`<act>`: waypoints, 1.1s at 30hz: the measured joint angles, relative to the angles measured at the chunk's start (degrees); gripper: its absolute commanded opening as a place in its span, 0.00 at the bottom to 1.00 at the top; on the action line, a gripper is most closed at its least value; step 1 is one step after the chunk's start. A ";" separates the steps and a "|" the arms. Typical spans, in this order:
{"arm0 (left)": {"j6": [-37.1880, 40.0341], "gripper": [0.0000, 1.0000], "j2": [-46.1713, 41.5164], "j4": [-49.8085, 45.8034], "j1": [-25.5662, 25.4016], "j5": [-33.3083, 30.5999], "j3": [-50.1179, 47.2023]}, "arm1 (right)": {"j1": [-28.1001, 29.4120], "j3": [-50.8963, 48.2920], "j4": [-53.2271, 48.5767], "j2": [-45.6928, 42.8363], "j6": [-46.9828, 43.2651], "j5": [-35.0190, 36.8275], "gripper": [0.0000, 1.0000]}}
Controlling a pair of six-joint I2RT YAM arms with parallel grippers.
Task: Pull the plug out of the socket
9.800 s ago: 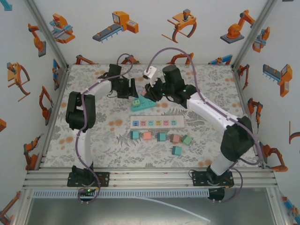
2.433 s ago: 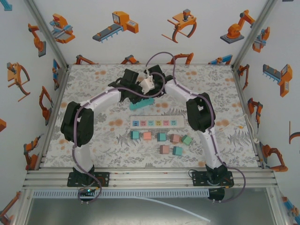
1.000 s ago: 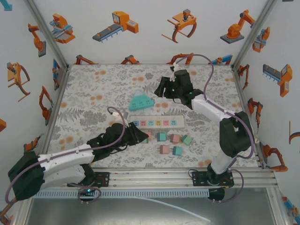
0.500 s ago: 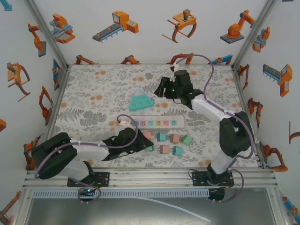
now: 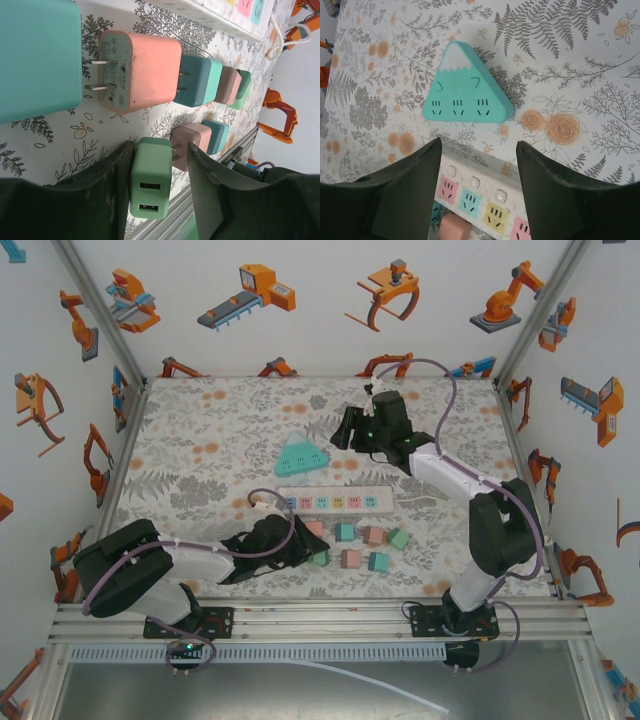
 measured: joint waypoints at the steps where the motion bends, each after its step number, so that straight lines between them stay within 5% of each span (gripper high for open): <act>1: -0.22 0.48 -0.07 -0.04 0.00 -0.04 0.00 | 0.00 0.00 0.02 -0.22 0.00 0.07 0.57; 11: 1.09 0.69 -9.81 -11.72 0.00 -3.93 0.09 | 0.00 -0.02 -0.13 -1.66 0.02 0.68 0.58; 18: 6.21 0.70 -19.56 -25.40 0.02 -8.96 3.04 | 0.00 -0.07 -0.72 -4.13 -0.09 2.16 0.58; 26: 23.17 0.71 -28.17 -40.24 1.97 -17.27 14.34 | -0.42 -3.37 -1.55 -11.52 -3.13 10.21 0.60; 30: 32.72 0.76 -31.61 -41.97 8.31 -21.49 15.43 | -1.38 -7.91 -1.20 -16.52 -5.38 18.82 0.65; 33: 39.65 0.84 -33.05 -41.75 13.73 -24.13 15.43 | -3.15 -12.68 -0.44 -20.06 -6.71 25.22 0.79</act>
